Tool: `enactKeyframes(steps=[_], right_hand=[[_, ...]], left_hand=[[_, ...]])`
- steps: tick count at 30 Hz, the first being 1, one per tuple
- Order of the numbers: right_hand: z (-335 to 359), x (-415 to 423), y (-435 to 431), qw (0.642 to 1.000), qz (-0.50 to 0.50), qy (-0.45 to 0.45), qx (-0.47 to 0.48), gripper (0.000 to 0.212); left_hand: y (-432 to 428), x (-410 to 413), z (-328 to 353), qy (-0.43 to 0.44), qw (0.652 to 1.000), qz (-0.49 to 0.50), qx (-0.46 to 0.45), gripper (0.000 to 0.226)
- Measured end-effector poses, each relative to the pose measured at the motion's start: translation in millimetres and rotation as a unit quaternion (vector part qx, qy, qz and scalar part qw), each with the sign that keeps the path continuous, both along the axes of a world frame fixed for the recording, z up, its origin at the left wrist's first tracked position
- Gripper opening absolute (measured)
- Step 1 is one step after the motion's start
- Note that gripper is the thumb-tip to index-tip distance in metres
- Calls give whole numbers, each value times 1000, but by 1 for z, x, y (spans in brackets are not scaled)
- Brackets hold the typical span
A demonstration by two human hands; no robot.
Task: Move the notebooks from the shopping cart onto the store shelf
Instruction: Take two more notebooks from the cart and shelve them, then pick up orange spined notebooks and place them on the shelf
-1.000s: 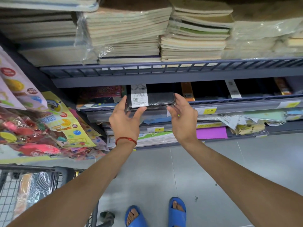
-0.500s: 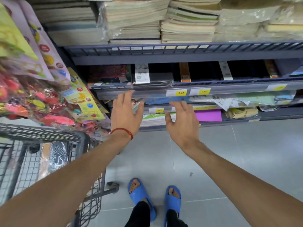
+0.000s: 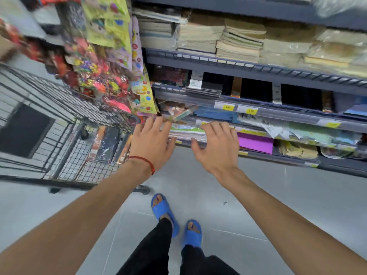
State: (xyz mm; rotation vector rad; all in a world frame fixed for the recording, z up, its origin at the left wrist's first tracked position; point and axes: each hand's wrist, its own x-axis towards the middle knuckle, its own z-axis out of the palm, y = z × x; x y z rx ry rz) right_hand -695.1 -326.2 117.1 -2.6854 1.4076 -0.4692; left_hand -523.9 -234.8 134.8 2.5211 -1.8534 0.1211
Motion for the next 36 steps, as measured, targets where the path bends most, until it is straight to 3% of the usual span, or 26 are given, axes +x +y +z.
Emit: enactKeyframes(steps=[10,25,36], right_hand=[[54,33,81,998,46,-27,13,47],[47,197,225,995,-7,-66,72,38],[13,288,233,989,-54,-72,116,32]], left_hand=[[112,13,34,28,997,78,-5,48],[250,199,30,95,993,60,21,48],[229,300,-6,125,990,2,67,50]])
